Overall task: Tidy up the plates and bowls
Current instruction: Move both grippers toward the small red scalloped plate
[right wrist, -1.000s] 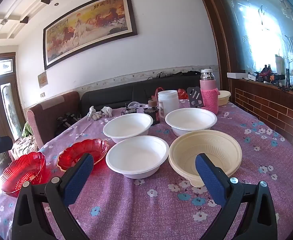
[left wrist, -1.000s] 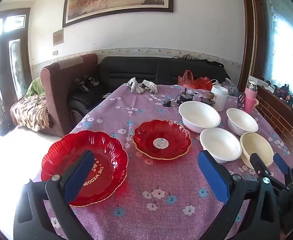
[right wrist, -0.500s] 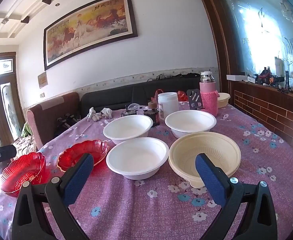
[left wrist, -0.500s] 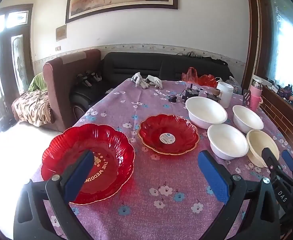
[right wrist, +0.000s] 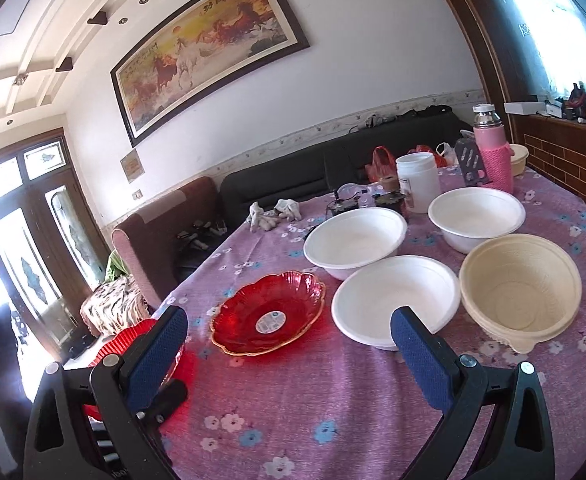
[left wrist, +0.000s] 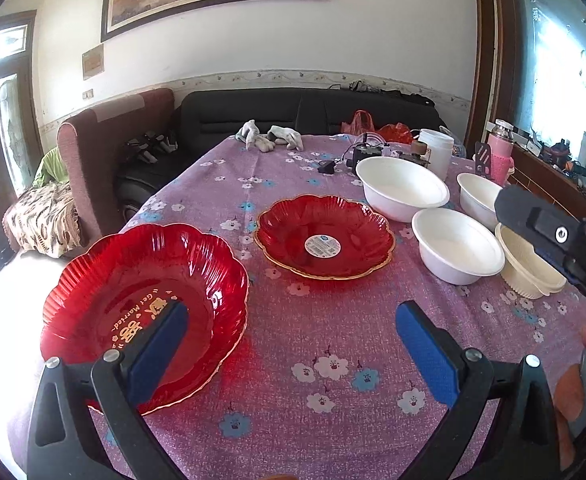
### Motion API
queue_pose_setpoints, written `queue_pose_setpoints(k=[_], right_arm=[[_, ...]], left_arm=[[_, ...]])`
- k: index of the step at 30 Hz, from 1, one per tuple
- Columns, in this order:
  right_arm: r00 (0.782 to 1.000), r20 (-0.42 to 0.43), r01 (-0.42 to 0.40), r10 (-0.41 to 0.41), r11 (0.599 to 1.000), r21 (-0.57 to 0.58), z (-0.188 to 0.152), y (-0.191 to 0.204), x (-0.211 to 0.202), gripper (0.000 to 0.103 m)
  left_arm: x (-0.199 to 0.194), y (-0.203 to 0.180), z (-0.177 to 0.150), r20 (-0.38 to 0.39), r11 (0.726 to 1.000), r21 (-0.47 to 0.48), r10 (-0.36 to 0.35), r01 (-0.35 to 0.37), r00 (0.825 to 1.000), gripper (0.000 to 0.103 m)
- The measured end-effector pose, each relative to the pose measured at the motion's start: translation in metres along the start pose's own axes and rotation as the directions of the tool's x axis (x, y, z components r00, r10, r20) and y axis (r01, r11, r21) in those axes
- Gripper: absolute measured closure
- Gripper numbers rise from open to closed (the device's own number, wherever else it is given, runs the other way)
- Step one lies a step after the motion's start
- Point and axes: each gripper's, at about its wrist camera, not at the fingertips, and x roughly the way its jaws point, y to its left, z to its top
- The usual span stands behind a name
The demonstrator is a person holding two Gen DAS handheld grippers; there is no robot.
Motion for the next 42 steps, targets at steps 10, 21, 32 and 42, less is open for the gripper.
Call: queue_pose_setpoints(k=[10,21,32,42], right_arm=[[0.991,-0.084,-0.088,0.1,0.987,0.133,0.028,0.004,0.057,0.0],[0.944,-0.28,-0.101,0.173,0.962,0.255,0.061,-0.022,0.144,0.0],[0.927,-0.208,-0.232,0.313,0.912,0.337,0.067,-0.049,0.149,0.0],[0.813,-0.273,-0.329,0.514,0.793,0.514,0.031,-0.035,0.15,0.0]], left_arm=[[0.023,0.006,0.005,-0.063,0.999,-0.048,-0.028,0.025,0.998,0.0],[0.074,-0.003,0.022,-0.222,0.992,-0.123,-0.04,0.013,0.974,0.0],[0.097,0.014,0.017,-0.193,0.981,-0.189,0.002,-0.039,0.981,0.0],[0.097,0.03,0.018,-0.177,0.97,-0.194,0.113,-0.147,0.978,0.0]])
